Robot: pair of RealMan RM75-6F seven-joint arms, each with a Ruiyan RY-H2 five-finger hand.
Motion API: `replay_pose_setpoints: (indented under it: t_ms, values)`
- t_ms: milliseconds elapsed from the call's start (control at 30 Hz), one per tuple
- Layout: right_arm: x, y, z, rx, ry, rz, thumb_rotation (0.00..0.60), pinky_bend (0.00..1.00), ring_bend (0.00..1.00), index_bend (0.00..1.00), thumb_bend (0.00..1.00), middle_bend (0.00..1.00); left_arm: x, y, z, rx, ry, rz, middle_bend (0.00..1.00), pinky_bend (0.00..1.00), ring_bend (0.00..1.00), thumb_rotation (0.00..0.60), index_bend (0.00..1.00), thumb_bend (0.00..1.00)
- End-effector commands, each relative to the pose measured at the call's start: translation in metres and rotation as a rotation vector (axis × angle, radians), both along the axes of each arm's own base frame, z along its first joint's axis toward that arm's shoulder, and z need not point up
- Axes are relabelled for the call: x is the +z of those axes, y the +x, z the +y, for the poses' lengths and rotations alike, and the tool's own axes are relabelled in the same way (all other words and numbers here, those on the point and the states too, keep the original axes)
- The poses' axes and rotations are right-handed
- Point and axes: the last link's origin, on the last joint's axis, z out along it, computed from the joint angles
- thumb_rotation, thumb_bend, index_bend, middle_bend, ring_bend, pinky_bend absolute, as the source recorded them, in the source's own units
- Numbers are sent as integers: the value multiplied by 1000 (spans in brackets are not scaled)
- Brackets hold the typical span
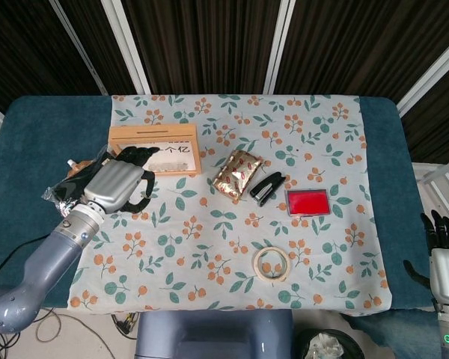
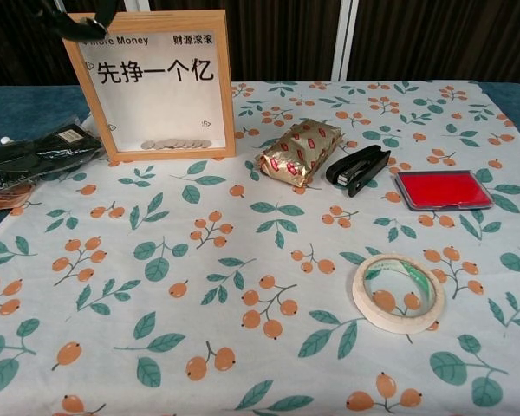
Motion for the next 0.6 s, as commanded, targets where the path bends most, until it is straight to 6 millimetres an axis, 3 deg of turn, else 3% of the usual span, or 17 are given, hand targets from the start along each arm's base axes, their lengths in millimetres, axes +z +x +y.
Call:
replay_pose_setpoints:
  t_ms: [33, 333, 600]
  values:
    - [1, -1, -1, -4, -6, 1, 600, 0, 0, 0, 300, 0, 23, 19, 24, 46, -10, -43, 5, 0, 0, 600, 654, 615]
    - [0, -7, -6, -29, -17, 17, 600, 0, 0, 0, 300, 0, 39, 34, 74, 170, -35, -12, 5, 0, 0, 600, 668, 615]
    - [-4, -12, -9, -49, -14, 50, 600, 0, 0, 0, 300, 0, 44, 38, 107, 271, -44, 0, 5, 0, 0, 600, 669, 616]
